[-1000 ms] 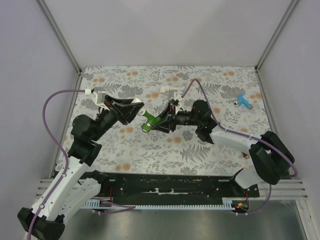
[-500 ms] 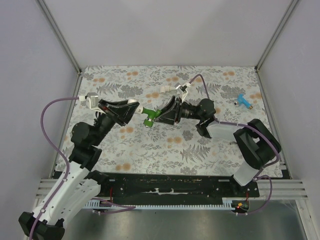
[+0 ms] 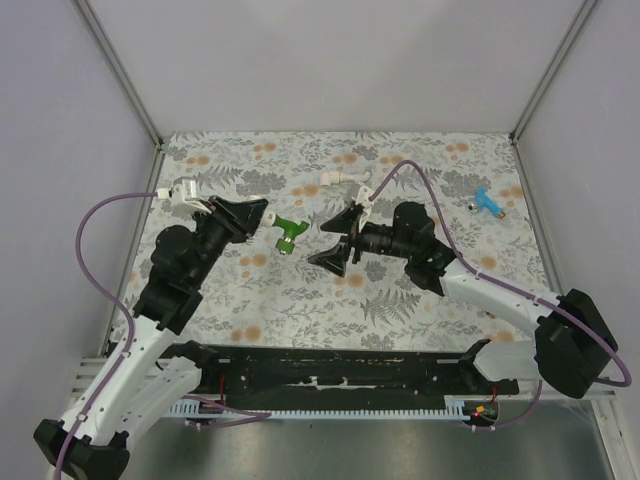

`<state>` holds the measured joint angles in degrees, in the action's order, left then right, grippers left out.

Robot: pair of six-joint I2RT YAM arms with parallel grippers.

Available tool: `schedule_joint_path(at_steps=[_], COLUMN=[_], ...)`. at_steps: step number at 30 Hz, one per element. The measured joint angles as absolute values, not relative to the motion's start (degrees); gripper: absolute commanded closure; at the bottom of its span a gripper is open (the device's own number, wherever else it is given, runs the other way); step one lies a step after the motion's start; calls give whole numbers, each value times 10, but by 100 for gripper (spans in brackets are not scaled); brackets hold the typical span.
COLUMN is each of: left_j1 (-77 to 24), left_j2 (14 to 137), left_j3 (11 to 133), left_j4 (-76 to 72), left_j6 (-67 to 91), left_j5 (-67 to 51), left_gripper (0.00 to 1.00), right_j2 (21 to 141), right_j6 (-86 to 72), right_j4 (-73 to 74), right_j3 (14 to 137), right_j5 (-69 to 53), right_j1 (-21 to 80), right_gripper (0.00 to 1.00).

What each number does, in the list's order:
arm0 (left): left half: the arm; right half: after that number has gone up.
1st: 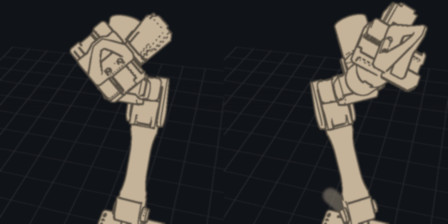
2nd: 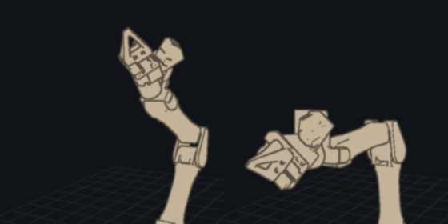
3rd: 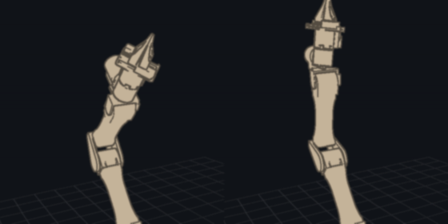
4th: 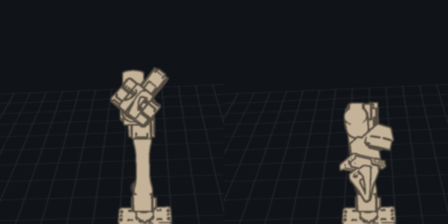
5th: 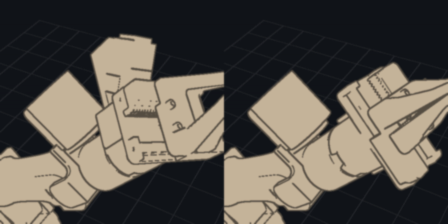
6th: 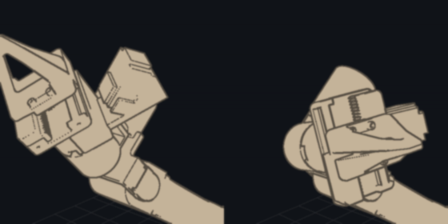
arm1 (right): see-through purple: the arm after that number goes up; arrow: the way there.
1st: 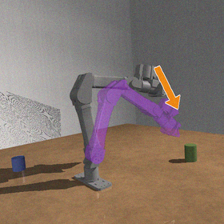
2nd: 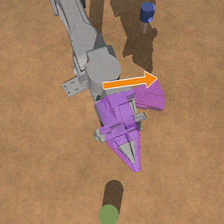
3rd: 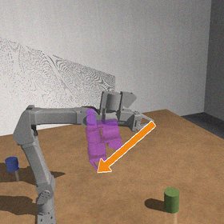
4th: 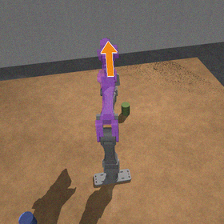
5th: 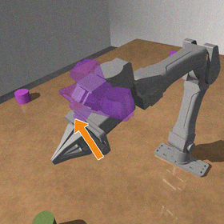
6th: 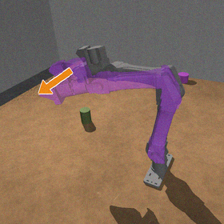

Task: Install the water faucets

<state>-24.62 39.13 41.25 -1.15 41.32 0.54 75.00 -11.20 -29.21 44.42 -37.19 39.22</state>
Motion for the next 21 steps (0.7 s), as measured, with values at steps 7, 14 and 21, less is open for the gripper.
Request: schedule_joint_path(at_steps=[7,14,21], left_j1=[-246,-246,-246], left_j2=[407,409,409], left_j3=[422,433,436], left_j4=[30,53,61], left_j6=[431,439,448], left_j5=[27,32,37], left_gripper=[98,98,98], right_j2=[728,733,818], right_j6=[81,242,366], right_j4=[-165,-164,-274], right_j3=[473,476,486], right_j5=[-222,-65,92], right_j1=[498,600,679], right_gripper=[2,2,2])
